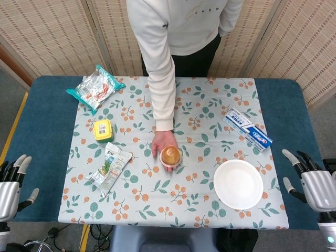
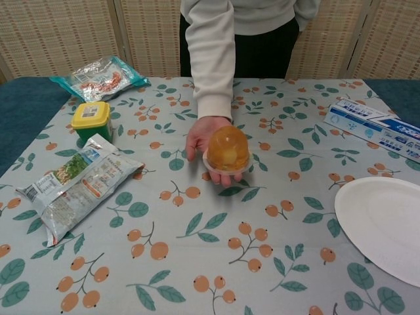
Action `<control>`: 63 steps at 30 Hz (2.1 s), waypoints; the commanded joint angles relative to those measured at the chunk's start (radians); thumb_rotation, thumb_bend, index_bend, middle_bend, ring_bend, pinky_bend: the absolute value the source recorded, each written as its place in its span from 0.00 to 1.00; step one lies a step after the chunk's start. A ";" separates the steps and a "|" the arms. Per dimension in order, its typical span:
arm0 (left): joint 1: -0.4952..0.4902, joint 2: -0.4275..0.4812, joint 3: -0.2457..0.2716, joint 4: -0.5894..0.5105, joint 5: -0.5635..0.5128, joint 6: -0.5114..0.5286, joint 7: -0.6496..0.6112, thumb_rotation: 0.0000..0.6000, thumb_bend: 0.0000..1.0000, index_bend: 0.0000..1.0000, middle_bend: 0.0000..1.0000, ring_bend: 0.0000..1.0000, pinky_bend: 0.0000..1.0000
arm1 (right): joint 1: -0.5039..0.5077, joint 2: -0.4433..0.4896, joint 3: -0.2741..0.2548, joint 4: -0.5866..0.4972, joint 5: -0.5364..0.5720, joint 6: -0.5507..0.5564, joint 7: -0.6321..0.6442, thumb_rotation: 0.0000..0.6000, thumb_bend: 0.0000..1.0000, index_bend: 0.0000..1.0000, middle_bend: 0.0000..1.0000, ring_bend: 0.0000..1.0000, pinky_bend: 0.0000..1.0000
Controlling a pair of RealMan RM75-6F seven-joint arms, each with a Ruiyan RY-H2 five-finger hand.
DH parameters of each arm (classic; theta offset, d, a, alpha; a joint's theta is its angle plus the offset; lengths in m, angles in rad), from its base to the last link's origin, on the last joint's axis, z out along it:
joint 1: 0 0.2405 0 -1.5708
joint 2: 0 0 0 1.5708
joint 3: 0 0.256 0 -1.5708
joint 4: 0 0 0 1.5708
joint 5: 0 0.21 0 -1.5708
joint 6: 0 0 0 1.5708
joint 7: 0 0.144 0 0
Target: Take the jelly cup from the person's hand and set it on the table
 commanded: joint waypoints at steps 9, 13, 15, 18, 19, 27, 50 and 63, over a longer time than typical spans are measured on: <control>0.003 -0.005 0.002 0.003 0.008 0.006 -0.007 1.00 0.28 0.05 0.04 0.11 0.06 | 0.169 0.051 0.046 -0.160 -0.029 -0.214 -0.128 1.00 0.14 0.10 0.21 0.13 0.37; 0.008 -0.005 0.005 0.004 0.010 0.012 -0.010 1.00 0.28 0.05 0.04 0.11 0.06 | 0.261 0.046 0.072 -0.214 -0.001 -0.339 -0.164 1.00 0.12 0.04 0.19 0.13 0.37; 0.010 -0.005 0.006 0.007 0.009 0.013 -0.012 1.00 0.28 0.05 0.04 0.11 0.06 | 0.300 0.031 0.086 -0.221 0.016 -0.386 -0.176 1.00 0.12 0.04 0.19 0.13 0.37; 0.012 -0.005 0.007 0.008 0.009 0.014 -0.014 1.00 0.28 0.05 0.04 0.11 0.06 | 0.367 0.000 0.111 -0.229 0.054 -0.464 -0.201 1.00 0.12 0.04 0.19 0.13 0.37; 0.012 -0.005 0.007 0.009 0.009 0.014 -0.014 1.00 0.28 0.05 0.04 0.11 0.06 | 0.388 -0.011 0.119 -0.229 0.068 -0.487 -0.207 1.00 0.13 0.04 0.19 0.13 0.37; 0.017 -0.006 0.009 0.009 0.006 0.016 -0.012 1.00 0.28 0.05 0.04 0.11 0.06 | 0.559 -0.129 0.170 -0.173 0.211 -0.660 -0.292 1.00 0.14 0.04 0.18 0.13 0.36; 0.035 -0.003 0.012 0.018 -0.012 0.021 -0.015 1.00 0.28 0.05 0.04 0.11 0.06 | 0.850 -0.493 0.149 0.174 0.441 -0.803 -0.453 1.00 0.19 0.04 0.17 0.11 0.28; 0.047 -0.004 0.014 0.033 -0.020 0.025 -0.031 1.00 0.28 0.05 0.04 0.11 0.06 | 0.900 -0.595 0.126 0.292 0.470 -0.772 -0.464 1.00 0.26 0.20 0.24 0.14 0.31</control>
